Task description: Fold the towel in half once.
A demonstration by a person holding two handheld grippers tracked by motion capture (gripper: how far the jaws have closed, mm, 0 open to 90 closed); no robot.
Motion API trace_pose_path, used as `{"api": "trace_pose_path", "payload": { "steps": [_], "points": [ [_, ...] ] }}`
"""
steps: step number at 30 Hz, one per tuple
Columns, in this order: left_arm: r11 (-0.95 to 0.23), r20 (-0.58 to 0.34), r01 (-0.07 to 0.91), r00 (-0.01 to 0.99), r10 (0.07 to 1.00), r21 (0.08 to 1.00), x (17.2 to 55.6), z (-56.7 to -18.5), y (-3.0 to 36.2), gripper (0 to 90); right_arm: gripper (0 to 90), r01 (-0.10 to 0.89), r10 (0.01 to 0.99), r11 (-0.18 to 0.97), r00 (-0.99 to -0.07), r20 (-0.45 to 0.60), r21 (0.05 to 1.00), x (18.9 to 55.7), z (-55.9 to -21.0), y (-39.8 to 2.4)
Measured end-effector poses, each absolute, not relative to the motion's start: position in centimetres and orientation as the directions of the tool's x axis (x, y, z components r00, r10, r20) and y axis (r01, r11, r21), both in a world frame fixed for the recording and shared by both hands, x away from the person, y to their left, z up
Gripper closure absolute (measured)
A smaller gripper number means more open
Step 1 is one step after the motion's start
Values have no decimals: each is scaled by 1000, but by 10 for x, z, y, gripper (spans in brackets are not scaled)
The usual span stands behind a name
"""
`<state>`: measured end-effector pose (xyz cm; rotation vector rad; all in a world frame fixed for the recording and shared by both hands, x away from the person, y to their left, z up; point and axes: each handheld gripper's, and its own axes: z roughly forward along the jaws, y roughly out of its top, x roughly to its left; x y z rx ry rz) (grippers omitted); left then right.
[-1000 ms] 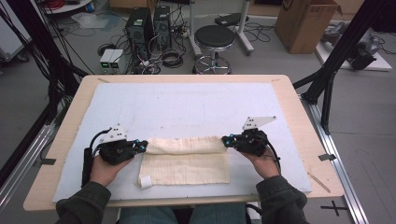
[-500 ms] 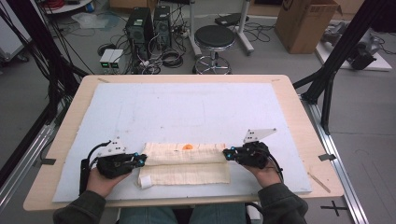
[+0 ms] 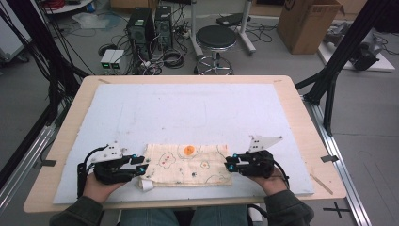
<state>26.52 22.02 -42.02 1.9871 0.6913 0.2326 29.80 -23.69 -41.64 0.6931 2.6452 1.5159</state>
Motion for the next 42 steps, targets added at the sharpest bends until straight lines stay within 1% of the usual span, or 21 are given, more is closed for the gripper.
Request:
{"api": "trace_pose_path", "payload": {
  "steps": [2,4,7,10,13,14,15,16,17,19,23,25,28,33,35,37,40,42],
  "points": [
    [-390,-123,384,827,549,837,266,-424,217,702,716,365,361,480,-911,200,798,297,-423,-229],
    [-427,-126,393,838,531,814,266,-428,215,745,716,369,346,503,-915,209,782,296,-429,-225],
    [-482,-132,402,856,501,779,266,-434,213,775,721,362,331,551,-922,201,752,294,-435,-220],
    [-499,-148,402,868,473,768,264,-436,213,768,710,349,304,585,-931,200,732,291,-437,-218],
    [-507,-171,404,879,445,761,263,-438,214,734,685,332,300,603,-937,180,726,287,-436,-221],
    [-518,-172,406,881,440,753,263,-439,213,709,677,329,299,610,-938,175,721,287,-438,-222],
    [-524,-176,408,883,435,748,263,-441,212,685,678,330,302,613,-938,173,718,286,-439,-222],
    [-521,-176,408,882,437,750,262,-441,211,680,682,333,302,617,-937,177,713,286,-440,-222],
    [-526,-173,406,883,436,747,263,-440,211,680,699,334,302,616,-937,178,713,286,-441,-222],
    [-526,-172,404,884,434,748,263,-441,211,702,763,338,306,614,-935,180,714,287,-440,-222],
    [-532,-151,395,883,444,749,263,-439,210,811,834,340,305,608,-934,185,718,288,-439,-223],
    [-524,-145,389,883,445,758,263,-437,211,844,839,334,300,594,-936,184,732,288,-436,-224],
    [-505,-144,377,886,440,776,261,-434,212,861,843,333,301,571,-935,187,750,286,-431,-227],
    [-497,-150,360,898,413,790,259,-431,213,866,850,329,300,548,-936,186,769,283,-427,-232],
    [-498,-159,360,902,401,789,258,-431,213,857,842,329,298,544,-936,188,772,280,-425,-235],
    [-493,-165,367,899,406,789,259,-431,212,731,783,335,278,542,-937,211,771,279,-427,-236],
    [-459,-191,370,901,389,808,260,-429,211,629,745,335,259,524,-939,227,783,280,-427,-235],
    [-461,-187,366,903,388,809,261,-429,210,652,744,341,251,501,-937,243,795,282,-427,-234]
  ]
}}
